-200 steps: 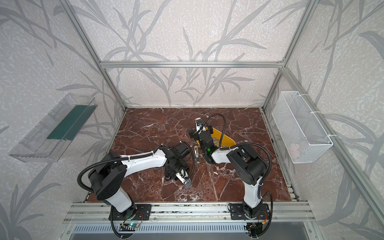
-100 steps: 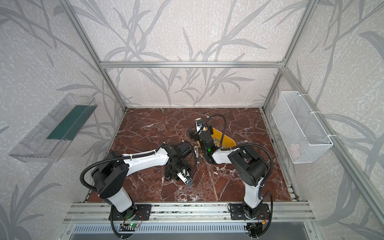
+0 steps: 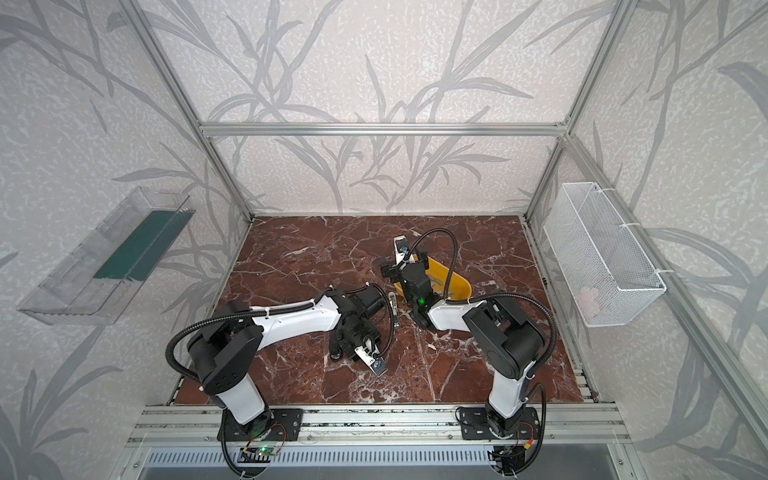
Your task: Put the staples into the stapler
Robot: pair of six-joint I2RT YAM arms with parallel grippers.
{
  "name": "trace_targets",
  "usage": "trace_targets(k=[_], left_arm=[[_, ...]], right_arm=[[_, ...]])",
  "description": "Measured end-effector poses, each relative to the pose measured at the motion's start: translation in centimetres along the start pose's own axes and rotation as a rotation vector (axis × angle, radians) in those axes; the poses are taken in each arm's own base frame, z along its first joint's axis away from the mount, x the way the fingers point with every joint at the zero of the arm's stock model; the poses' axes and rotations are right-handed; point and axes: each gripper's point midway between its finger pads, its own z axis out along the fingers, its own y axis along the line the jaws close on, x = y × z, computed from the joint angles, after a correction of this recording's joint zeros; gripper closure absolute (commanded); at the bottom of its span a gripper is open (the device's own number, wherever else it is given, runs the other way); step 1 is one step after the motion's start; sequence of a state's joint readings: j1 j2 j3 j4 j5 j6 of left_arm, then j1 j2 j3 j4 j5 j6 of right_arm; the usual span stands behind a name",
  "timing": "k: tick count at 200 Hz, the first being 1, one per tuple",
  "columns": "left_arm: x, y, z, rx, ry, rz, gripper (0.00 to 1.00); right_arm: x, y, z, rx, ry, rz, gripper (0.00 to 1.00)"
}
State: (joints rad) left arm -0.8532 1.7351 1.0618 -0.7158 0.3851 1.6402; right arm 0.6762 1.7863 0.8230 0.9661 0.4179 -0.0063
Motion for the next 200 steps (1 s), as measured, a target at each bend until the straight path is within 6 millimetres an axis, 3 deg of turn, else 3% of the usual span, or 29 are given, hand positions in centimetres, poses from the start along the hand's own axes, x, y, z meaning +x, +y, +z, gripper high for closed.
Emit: trace_targets(k=[21, 35, 75, 87, 109, 136, 170, 200], left_arm=[[-0.1, -0.2, 0.0, 0.007, -0.001, -0.005, 0.79], [-0.1, -0.2, 0.0, 0.008, -0.001, -0.013, 1.0], [0.9, 0.9, -1.5, -0.05, 0.046, -0.086, 1.0], [1.5, 1.8, -3.1, -0.125, 0.056, -0.123, 1.0], [4.0, 3.9, -8.1, -0.378, 0.088, -0.229, 1.0], [7.0, 5.4, -14.2, -0.676, 0.128, -0.377, 1.0], [8.4, 7.4, -20.2, -0.935, 0.087, -0.528, 1.0], [8.3, 8.7, -21.8, -1.051, 0.009, -0.57, 1.0]], right_arm=[[-0.1, -0.1, -0.4, -0.006, 0.008, 0.007, 0.01], [-0.7, -0.1, -0.7, -0.012, 0.008, 0.015, 0.01], [-4.2, -0.5, -2.5, -0.036, -0.005, 0.073, 0.1], [-5.2, -1.0, -3.4, -0.034, -0.001, 0.103, 0.16], [-6.6, -2.0, -5.0, -0.03, 0.003, 0.163, 0.29], [-7.0, -2.3, -6.2, -0.058, 0.029, 0.209, 0.38], [-4.4, 0.6, -6.6, -0.219, 0.15, 0.223, 0.43], [-2.8, 4.1, -7.5, -0.407, 0.237, 0.279, 0.45]])
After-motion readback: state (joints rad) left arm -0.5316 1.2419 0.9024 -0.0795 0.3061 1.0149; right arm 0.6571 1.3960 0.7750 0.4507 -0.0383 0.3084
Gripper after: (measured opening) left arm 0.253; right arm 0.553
